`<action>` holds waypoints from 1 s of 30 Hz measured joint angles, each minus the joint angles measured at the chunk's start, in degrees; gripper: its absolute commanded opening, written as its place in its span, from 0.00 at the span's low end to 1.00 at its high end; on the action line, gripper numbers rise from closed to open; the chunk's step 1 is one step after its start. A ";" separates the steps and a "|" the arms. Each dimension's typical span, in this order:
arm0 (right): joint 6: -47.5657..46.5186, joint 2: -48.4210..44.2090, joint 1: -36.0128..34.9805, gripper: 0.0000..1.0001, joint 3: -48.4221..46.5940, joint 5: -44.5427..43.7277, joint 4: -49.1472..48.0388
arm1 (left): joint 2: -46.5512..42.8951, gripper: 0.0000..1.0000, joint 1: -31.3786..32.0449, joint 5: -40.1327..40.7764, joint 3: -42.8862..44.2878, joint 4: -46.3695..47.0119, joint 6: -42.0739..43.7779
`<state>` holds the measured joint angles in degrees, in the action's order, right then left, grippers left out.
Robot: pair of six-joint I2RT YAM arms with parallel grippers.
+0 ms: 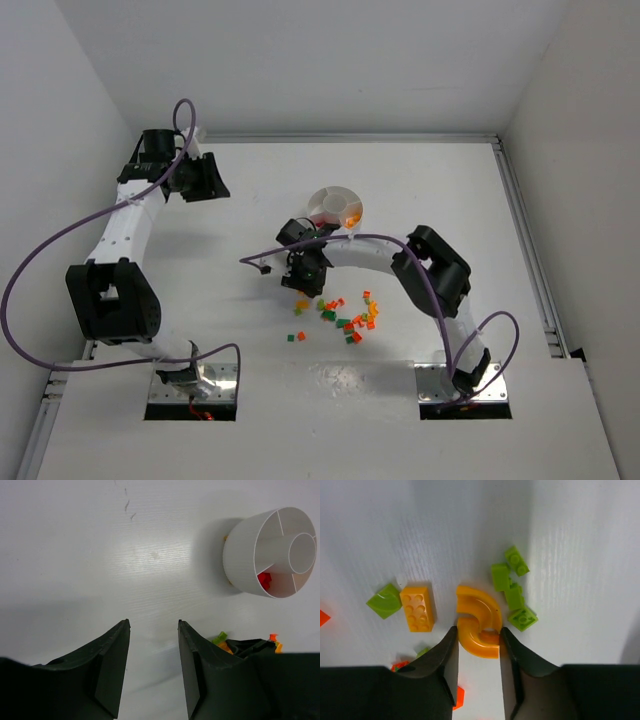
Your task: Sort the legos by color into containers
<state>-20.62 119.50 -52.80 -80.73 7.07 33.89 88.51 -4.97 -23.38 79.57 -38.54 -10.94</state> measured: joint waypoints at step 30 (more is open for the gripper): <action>3.93 -14.14 5.66 0.00 6.19 -2.97 4.11 | 2.73 0.49 0.00 -1.73 2.54 -0.39 1.14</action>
<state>-16.69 105.36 -47.13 -74.54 4.10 38.00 91.24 -4.97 -25.10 82.11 -38.94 -9.80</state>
